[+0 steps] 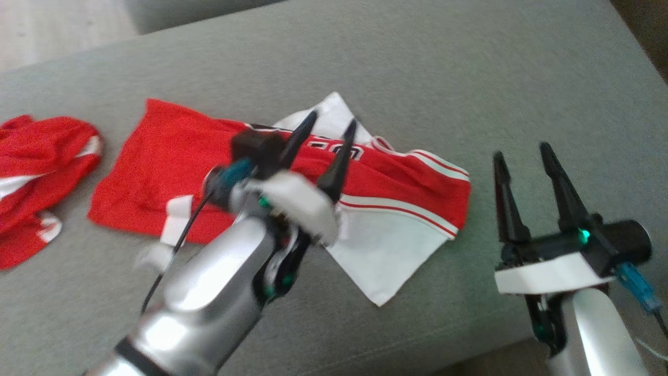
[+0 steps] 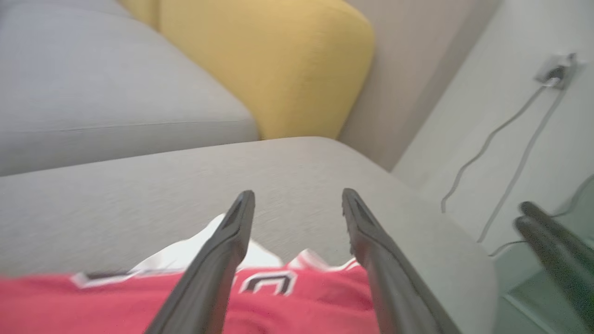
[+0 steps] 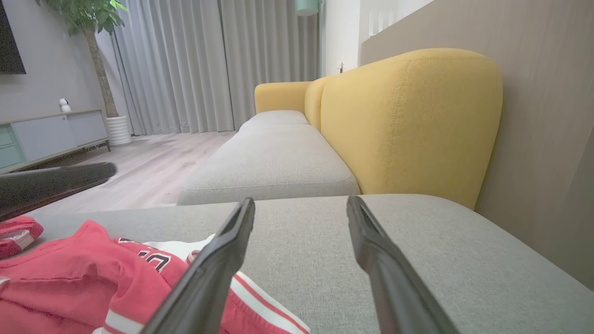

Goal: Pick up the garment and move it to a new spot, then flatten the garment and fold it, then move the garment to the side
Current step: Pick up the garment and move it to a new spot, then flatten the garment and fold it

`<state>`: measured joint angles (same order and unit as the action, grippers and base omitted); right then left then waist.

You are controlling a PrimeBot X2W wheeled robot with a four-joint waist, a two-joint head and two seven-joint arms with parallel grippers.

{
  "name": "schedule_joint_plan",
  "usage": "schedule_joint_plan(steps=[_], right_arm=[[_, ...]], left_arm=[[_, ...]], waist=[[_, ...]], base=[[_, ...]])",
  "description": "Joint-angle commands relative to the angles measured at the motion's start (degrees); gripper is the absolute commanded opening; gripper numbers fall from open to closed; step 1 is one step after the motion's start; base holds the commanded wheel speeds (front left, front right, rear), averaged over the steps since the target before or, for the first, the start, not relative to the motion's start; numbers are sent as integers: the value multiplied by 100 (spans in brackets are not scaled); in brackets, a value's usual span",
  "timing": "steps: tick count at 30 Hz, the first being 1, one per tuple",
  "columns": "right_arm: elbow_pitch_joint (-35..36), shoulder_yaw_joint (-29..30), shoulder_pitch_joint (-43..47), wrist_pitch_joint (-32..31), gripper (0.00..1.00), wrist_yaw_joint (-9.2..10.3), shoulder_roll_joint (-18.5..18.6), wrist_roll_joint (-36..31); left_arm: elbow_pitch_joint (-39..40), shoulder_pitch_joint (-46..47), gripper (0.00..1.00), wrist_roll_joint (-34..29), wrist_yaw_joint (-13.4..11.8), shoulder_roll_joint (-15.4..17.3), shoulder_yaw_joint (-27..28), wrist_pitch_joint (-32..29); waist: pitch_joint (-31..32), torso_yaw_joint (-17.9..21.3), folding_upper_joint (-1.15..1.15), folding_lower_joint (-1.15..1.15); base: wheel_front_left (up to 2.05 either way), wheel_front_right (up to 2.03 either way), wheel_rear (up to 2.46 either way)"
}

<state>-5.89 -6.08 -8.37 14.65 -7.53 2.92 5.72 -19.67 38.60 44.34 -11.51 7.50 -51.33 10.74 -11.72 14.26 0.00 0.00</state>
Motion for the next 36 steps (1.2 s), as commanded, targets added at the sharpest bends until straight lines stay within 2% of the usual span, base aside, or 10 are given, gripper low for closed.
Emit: schedule_joint_plan(steps=[1,9,13,17,23,27,36], right_arm=[[207,22,102,35,100,4,-4,-108],[200,489,519,35,100,4,-4,-467],[156,571,652,35,100,4,-4,-516],[114,519,671,35,100,4,-4,-507],[123,405,587,35,100,4,-4,-488],[163,363,508,35,100,4,-4,-472],[217,232,327,35,100,4,-4,-345]], left_arm=[[265,-114,100,-91,-135,218,285,166],[530,-1299,100,-504,-689,768,768,418],[701,-1887,100,-858,-801,860,1232,423],[695,-2275,100,-1106,-660,780,1643,424],[488,-2221,100,-1259,-505,691,1911,425],[31,-1878,100,-1266,-460,639,1946,359],[-1221,-783,100,-1236,-473,605,2026,-225]], waist=[[220,-349,0,0],[498,-1069,0,0],[564,-1298,0,0],[545,-1389,0,0],[449,-1282,0,0],[286,-1162,0,0],[-155,-872,0,0]], base=[[0,0,0],[0,0,0],[0,0,0],[0,0,0],[0,0,0],[0,0,0],[0,0,0]])
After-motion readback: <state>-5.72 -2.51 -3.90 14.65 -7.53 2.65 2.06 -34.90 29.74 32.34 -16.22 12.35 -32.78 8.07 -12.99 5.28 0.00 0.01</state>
